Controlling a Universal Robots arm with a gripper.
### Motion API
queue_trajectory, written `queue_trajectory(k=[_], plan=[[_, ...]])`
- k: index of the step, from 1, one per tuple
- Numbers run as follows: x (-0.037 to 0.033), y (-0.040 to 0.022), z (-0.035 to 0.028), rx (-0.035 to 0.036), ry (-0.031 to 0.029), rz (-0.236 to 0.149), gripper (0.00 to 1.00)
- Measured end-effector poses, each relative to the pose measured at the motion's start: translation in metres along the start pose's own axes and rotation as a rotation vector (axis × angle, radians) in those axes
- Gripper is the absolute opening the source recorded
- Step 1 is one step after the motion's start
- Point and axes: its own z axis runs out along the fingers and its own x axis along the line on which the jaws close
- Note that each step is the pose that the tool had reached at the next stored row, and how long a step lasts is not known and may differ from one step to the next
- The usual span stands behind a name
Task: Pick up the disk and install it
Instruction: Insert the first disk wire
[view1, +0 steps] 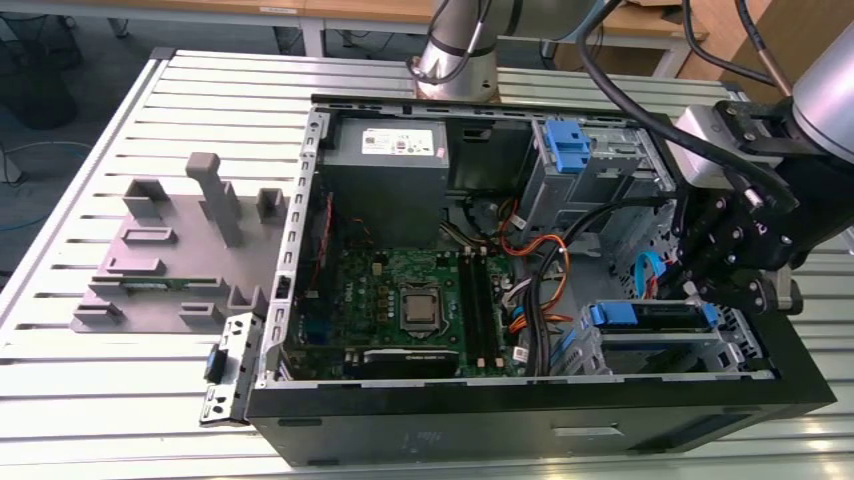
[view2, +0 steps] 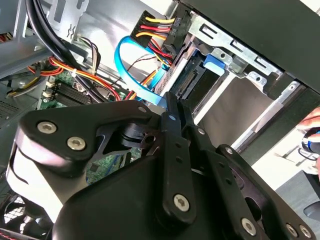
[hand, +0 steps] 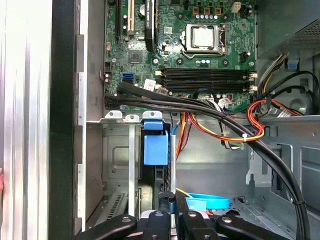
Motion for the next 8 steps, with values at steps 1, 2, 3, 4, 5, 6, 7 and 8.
queue_trajectory(k=[1,2,3,4,5,6,7,8], plan=[[-0.0001,0.0000,-0.0003,0.0001,0.0010,0.000,0.16],[-0.0001,0.0000,-0.0006,0.0001,0.0012,0.000,0.16],[-0.0001,0.0000,-0.0006,0.0001,0.0008,0.000,0.16],[0.0000,0.0000,-0.0006,0.0001,0.0006,0.000,0.16],[0.0003,0.0000,-0.0004,0.0002,0.0003,0.000,0.16],[0.0005,0.0001,0.0000,0.0006,0.0002,0.000,0.16],[0.0006,0.0002,0.0006,0.0011,0.0002,0.000,0.16],[0.0007,0.0002,0.0008,0.0014,0.0005,0.000,0.16]])
